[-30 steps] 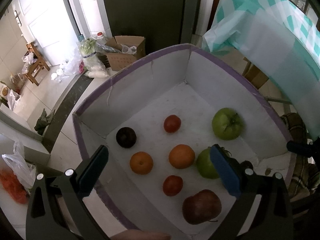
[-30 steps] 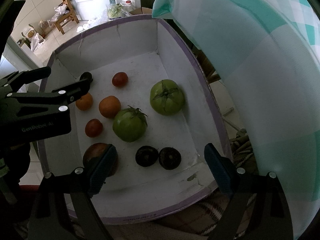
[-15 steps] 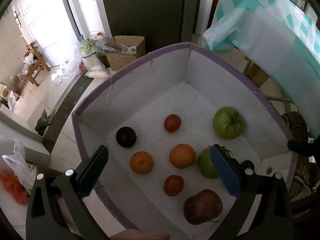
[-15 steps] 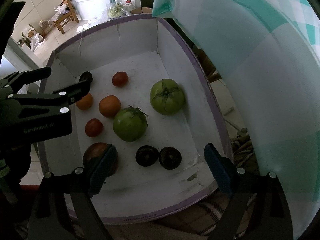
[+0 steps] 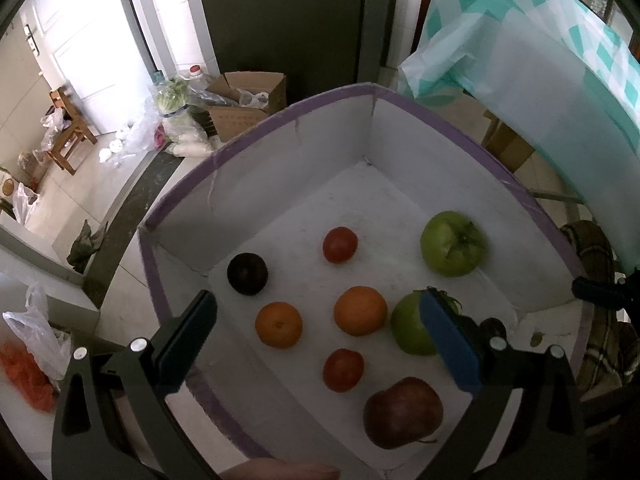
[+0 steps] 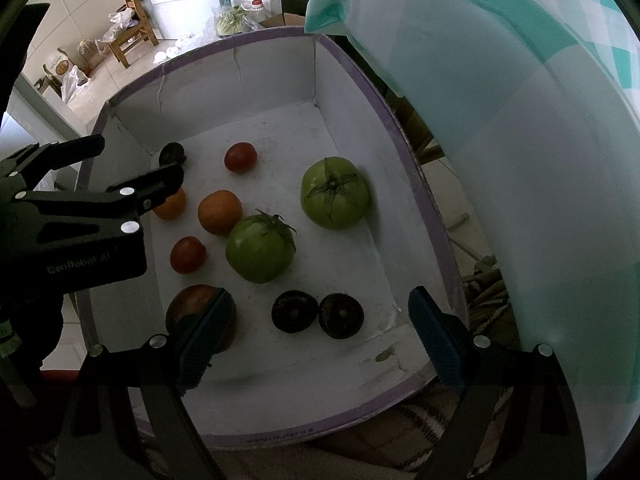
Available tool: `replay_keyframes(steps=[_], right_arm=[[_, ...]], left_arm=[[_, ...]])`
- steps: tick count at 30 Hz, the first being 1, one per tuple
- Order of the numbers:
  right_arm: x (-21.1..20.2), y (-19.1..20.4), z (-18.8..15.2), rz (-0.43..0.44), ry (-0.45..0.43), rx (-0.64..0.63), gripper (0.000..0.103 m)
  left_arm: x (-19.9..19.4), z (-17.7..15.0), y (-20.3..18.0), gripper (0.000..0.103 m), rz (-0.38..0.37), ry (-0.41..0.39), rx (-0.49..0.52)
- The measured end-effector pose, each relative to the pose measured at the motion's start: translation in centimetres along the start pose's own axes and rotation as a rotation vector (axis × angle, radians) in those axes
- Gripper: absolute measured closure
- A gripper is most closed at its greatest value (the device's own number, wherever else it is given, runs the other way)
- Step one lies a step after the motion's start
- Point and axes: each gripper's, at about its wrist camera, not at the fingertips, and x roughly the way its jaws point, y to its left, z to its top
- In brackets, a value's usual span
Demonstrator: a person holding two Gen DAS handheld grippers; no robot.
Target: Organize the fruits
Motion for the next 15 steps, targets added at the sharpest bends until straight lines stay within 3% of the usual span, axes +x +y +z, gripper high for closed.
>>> replay_keyframes(steps=[15], right_arm=[[-0.08,-0.07,-0.10,0.001,0.001,-0.003,0.016]], left_arm=[[-0.01,-0.02,0.04,0.001,-0.003,0.003,0.001]])
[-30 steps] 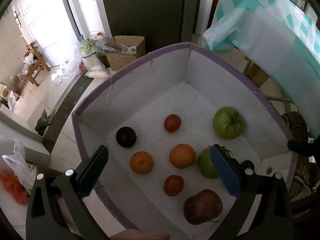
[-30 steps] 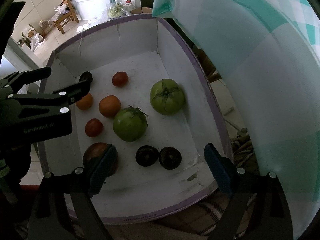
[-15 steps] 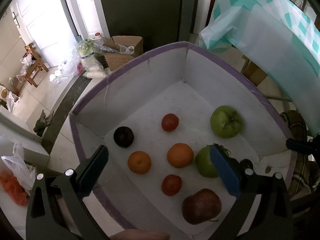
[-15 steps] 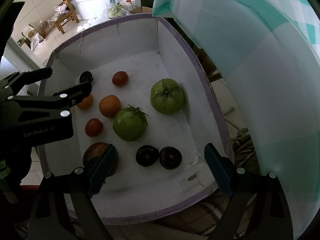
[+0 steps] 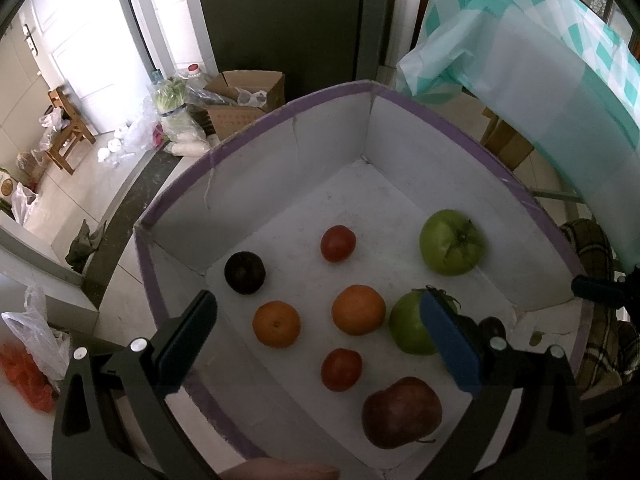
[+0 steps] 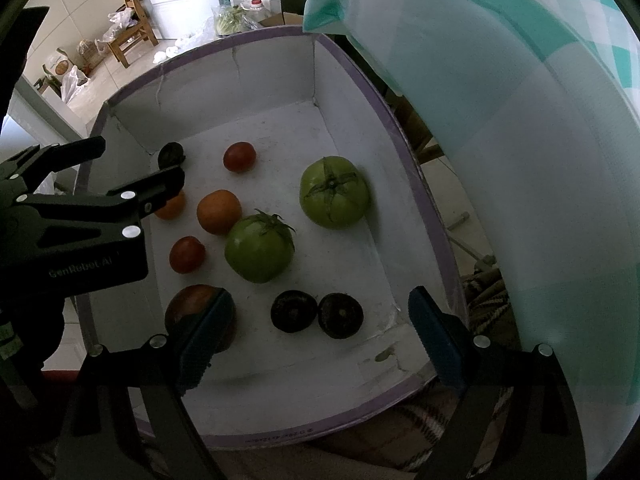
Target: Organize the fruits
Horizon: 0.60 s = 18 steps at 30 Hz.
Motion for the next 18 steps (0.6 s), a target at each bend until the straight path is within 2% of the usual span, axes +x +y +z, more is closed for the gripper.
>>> replay_keyframes(steps=[18], right_arm=[[0.04,-0.01,-0.09,0.001,0.002,-0.001,0.016]], left_arm=[[0.56,0.32,0.15,0.001,-0.011,-0.004,0.000]])
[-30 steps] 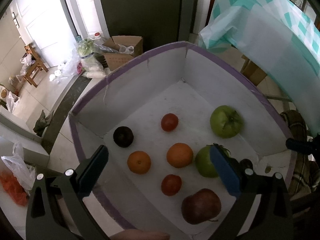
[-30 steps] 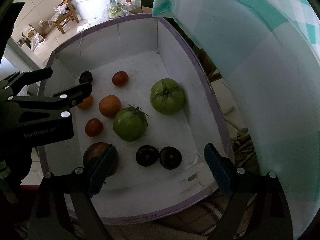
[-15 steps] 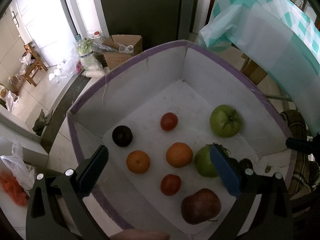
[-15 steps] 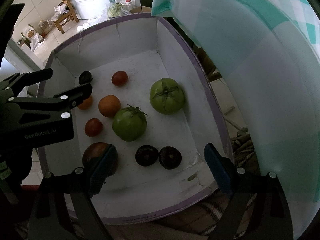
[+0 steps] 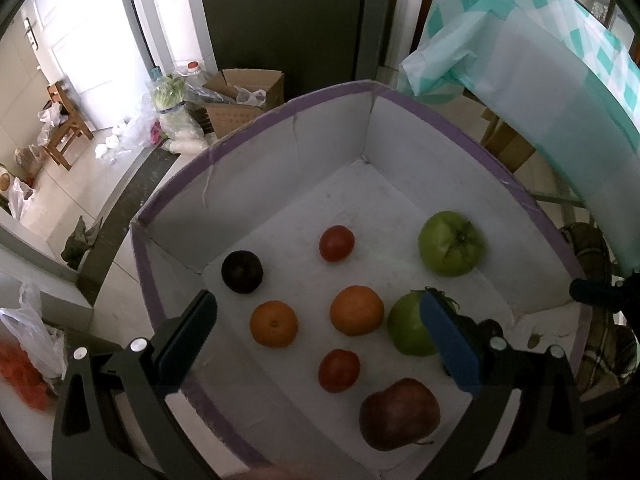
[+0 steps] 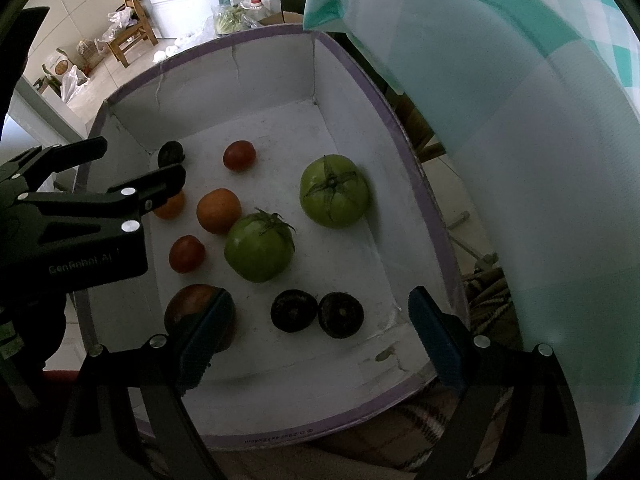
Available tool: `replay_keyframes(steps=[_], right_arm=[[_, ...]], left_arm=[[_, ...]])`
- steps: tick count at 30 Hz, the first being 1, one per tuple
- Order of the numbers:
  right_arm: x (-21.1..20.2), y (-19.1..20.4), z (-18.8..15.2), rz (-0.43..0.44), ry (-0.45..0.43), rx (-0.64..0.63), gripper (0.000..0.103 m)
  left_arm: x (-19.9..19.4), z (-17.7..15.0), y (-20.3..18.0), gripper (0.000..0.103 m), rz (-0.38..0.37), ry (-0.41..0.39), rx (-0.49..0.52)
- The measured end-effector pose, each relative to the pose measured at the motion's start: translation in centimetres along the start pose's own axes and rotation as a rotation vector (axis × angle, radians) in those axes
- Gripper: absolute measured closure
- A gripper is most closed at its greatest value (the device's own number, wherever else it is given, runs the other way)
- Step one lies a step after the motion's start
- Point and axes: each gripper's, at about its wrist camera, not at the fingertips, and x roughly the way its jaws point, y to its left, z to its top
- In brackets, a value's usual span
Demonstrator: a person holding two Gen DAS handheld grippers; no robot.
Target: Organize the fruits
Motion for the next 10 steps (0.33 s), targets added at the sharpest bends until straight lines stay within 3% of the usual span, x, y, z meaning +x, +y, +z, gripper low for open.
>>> replay_keyframes(steps=[2,10], right_arm=[[-0.03,-0.02,0.00,0.001,-0.001,0.000,0.016],[-0.27,0.06,-0.42,0.005,-0.013,-0.005,0.016]], left_arm=[[-0.05,0.02,-0.04,0.001,0.020,-0.027,-0.003],[0.06,0.90,-0.64,0.001,-0.001,0.004,0.012]])
